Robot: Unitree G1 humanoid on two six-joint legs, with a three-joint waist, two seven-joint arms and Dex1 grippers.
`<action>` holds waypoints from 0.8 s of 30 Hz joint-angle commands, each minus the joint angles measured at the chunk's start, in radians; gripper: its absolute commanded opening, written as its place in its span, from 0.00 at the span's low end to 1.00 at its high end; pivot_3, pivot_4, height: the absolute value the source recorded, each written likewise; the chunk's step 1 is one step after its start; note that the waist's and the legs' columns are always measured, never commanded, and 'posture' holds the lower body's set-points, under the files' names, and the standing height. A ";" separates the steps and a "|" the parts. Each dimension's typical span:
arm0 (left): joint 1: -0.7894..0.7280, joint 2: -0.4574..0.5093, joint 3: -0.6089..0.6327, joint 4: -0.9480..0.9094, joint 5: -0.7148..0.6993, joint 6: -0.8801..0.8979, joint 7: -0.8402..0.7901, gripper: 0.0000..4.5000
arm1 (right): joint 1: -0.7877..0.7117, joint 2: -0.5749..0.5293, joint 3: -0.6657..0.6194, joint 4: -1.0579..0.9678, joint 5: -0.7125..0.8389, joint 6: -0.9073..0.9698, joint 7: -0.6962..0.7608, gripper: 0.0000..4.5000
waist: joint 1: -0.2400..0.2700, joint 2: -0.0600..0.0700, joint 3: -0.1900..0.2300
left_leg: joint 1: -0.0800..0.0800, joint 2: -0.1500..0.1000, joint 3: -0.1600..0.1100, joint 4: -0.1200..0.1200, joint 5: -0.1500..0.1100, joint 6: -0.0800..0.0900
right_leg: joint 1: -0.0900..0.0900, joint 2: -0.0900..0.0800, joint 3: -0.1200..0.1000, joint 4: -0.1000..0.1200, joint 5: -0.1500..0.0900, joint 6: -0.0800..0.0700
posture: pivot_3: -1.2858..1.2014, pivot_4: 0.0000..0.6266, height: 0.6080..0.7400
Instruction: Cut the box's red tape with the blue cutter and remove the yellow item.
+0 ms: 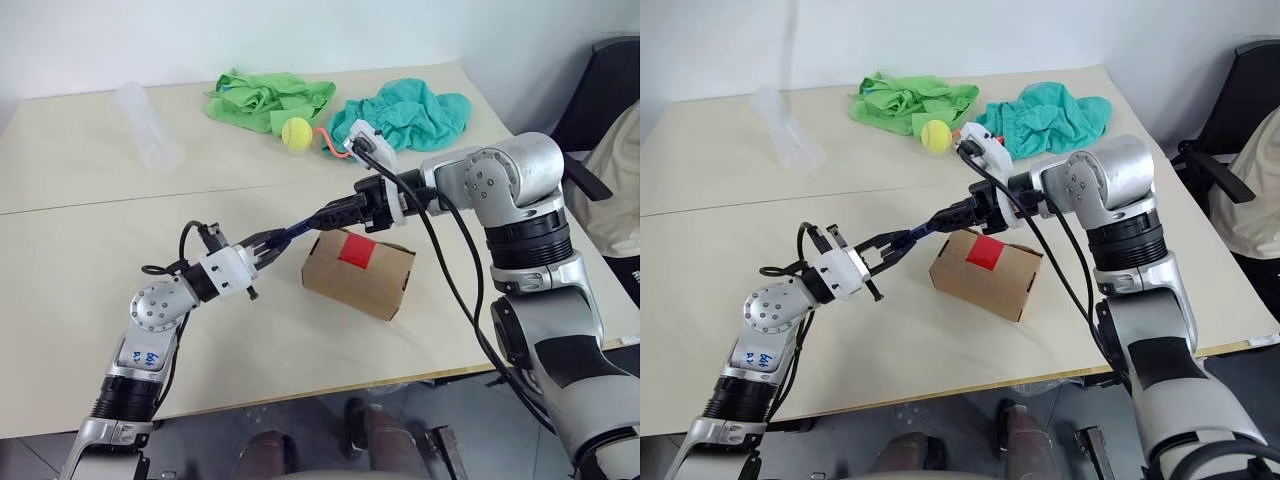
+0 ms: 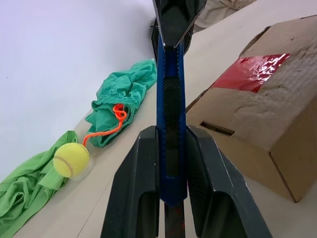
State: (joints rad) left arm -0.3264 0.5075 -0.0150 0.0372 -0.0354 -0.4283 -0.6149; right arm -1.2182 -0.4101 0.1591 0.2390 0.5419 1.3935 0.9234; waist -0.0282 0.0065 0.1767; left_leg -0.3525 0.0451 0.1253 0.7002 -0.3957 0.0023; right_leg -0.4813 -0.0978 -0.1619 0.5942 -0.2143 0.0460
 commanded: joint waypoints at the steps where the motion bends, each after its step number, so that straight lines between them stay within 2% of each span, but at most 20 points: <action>1: 0.003 0.007 0.011 -0.042 -0.007 -0.014 0.005 0.09 | -0.030 -0.012 0.009 -0.036 0.026 -0.014 0.026 0.11 | 0.000 0.000 0.000 | 0.000 0.000 0.000 0.000 0.000 0.000 | 0.000 0.000 0.000 0.000 0.000 0.000 | 0.52 0.24 1.00; 3: 0.002 0.007 0.011 -0.040 -0.007 -0.012 0.008 0.09 | -0.026 -0.015 0.013 -0.043 0.029 -0.014 0.028 0.03 | 0.000 0.000 0.000 | 0.000 -0.001 0.000 0.000 0.000 0.000 | 0.000 0.000 0.000 0.000 0.000 0.000 | 0.52 0.24 1.00; 5: -0.007 0.000 0.012 -0.032 -0.004 0.004 0.017 0.09 | -0.022 -0.021 0.010 -0.059 0.037 -0.010 0.030 0.03 | 0.000 0.000 0.000 | 0.000 -0.001 0.000 0.001 0.000 0.000 | 0.000 0.000 0.000 0.001 0.000 0.000 | 0.52 0.24 1.00; 7: -0.021 -0.005 0.013 -0.032 -0.015 0.108 0.025 0.09 | -0.024 -0.022 -0.001 -0.067 0.041 -0.007 0.023 0.03 | 0.001 0.000 0.000 | 0.000 -0.001 0.000 0.001 0.000 0.000 | 0.000 0.000 0.000 0.001 0.000 0.000 | 0.52 0.24 1.00; 9: -0.033 -0.015 0.026 -0.036 -0.022 0.211 0.049 0.25 | -0.025 -0.021 -0.007 -0.071 0.042 -0.011 0.015 0.03 | 0.002 0.000 0.000 | 0.000 -0.002 0.000 0.002 0.000 0.000 | 0.001 0.000 0.000 0.001 0.000 0.000 | 0.52 0.24 1.00; 14: -0.080 -0.028 0.048 -0.060 -0.029 0.329 0.082 0.56 | -0.030 -0.025 -0.081 -0.100 0.053 -0.022 -0.036 0.03 | 0.001 0.000 0.000 | 0.000 -0.003 0.000 0.003 0.000 0.000 | 0.001 0.000 0.000 0.002 0.000 0.000 | 0.52 0.24 1.00; 20: -0.096 0.051 0.129 -0.101 -0.135 0.538 0.016 0.97 | -0.021 -0.057 -0.173 -0.127 0.051 -0.032 -0.109 0.03 | 0.000 0.000 0.000 | 0.000 -0.003 0.000 0.003 0.000 0.000 | 0.001 0.000 0.000 0.002 0.000 0.000 | 0.52 0.24 1.00; 21: -0.096 0.064 0.141 -0.103 -0.152 0.557 0.006 1.00 | -0.017 -0.062 -0.184 -0.135 0.053 -0.032 -0.118 0.03 | 0.000 0.000 0.000 | 0.000 -0.003 0.000 0.003 0.000 0.000 | 0.000 0.000 0.000 0.002 0.000 0.000 | 0.52 0.24 1.00; 24: -0.097 0.109 0.153 -0.108 -0.163 0.619 -0.017 1.00 | -0.001 -0.075 -0.208 -0.163 0.058 -0.040 -0.141 0.03 | 0.001 0.000 0.000 | 0.000 -0.003 0.000 0.003 0.000 0.000 | 0.000 0.000 0.001 0.002 0.000 0.000 | 0.52 0.24 1.00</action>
State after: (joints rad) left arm -0.4109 0.6002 0.1176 -0.0310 -0.1772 0.1637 -0.6169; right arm -1.2138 -0.4751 -0.0142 0.1229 0.5789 1.3724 0.7916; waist -0.0277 0.0063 0.1766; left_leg -0.3521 0.0423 0.1250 0.7028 -0.3953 0.0018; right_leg -0.4808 -0.0975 -0.1609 0.5965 -0.2141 0.0463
